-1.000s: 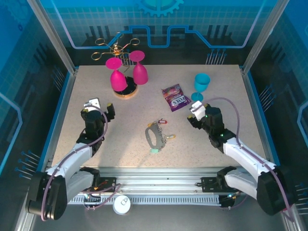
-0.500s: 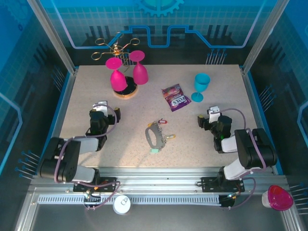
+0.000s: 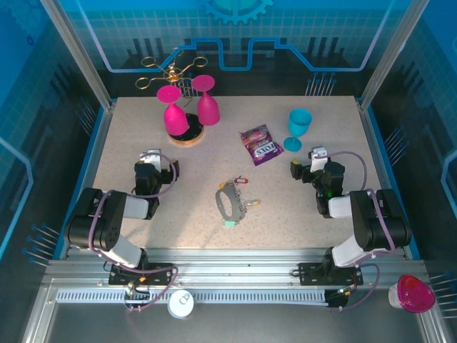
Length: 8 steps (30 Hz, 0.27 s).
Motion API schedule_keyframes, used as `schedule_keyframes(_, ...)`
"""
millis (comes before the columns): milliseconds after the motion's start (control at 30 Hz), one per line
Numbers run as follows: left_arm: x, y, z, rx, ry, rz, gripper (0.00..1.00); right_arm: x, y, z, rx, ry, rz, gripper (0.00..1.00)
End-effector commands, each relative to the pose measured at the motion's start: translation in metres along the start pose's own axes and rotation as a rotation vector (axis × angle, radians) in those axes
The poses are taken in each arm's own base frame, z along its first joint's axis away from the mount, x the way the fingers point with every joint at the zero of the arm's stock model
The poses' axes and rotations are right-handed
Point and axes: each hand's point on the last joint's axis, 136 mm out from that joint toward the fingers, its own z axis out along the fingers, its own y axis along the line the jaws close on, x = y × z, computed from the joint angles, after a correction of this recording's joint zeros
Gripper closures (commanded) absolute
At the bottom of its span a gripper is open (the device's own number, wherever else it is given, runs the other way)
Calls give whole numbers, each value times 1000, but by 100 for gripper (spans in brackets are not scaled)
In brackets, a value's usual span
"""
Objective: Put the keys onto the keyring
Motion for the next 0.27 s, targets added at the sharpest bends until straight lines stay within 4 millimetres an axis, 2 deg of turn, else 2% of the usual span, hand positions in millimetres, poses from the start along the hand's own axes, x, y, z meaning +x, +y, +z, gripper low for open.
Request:
schedule_keyframes(0,-15,1,5,21,-28,-37,1,-7,-8,2,26,-10,19,10)
schedule_keyframes(33,-14,2,5,21,-25,-40,1,-7,-8,2,27,-9,18,8)
schedule_keyframes(67,-15,2,5,22,-27,-40,0,-7,-8,3,29,-8,18,1)
schedule_keyframes(233,-15,-1,4,37,-31,-32,1,-6,-7,3,29,-1,9,0)
